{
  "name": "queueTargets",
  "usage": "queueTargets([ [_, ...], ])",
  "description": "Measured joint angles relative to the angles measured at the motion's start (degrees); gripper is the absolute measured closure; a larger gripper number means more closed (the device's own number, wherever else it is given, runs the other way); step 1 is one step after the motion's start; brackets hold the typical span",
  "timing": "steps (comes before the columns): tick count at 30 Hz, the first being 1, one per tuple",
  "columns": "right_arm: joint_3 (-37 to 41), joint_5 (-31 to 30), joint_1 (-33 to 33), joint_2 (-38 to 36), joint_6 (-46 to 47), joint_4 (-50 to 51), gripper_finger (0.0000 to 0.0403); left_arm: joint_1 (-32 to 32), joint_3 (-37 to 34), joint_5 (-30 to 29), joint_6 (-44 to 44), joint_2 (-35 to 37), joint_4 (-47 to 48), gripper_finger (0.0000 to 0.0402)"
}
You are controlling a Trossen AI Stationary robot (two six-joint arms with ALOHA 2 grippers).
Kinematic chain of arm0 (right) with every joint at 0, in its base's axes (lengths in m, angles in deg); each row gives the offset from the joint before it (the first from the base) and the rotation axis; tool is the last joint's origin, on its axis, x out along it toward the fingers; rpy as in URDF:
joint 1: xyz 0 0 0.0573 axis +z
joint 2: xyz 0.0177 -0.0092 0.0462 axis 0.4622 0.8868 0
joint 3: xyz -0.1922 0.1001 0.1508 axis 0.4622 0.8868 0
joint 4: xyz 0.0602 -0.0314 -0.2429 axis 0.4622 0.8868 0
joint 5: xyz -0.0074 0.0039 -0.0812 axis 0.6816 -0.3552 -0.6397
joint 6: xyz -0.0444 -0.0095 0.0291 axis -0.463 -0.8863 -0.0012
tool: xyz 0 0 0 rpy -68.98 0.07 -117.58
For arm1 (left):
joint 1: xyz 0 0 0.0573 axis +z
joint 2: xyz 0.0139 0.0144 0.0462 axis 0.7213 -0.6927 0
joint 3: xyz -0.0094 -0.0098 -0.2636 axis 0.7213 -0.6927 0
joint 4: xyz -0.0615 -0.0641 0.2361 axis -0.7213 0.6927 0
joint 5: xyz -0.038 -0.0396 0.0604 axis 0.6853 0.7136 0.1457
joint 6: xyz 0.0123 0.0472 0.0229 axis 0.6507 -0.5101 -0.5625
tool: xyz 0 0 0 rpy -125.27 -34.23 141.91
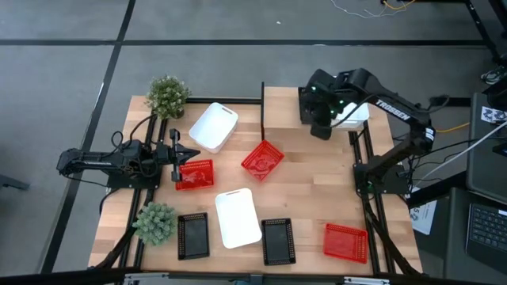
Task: Stack baskets on shelf by color
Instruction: Put the bottom right red bin on the shelf
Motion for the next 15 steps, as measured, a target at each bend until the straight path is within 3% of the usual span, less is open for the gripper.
queueTargets([
  [3,0.79,13.53,3.55,-1.01,6.93,1.42,0.0276,-0.01,0.00,0.01,0.00,0.00,0.00,0.0401],
  [5,2.70,17.77,7.68,-2.21,9.41,1.49,0.0276,0.00,0.00,-0.01,0.00,0.00,-0.01,0.0401],
  [10,12.28,16.06,22.67,-5.72,25.62,0.85,0.0276,-0.01,0.00,0.01,0.33,0.00,0.00,0.0401],
  [15,27.82,15.64,40.57,-9.28,52.13,-5.95,0.0276,0.00,0.00,0.27,1.29,-0.01,0.00,0.0401],
])
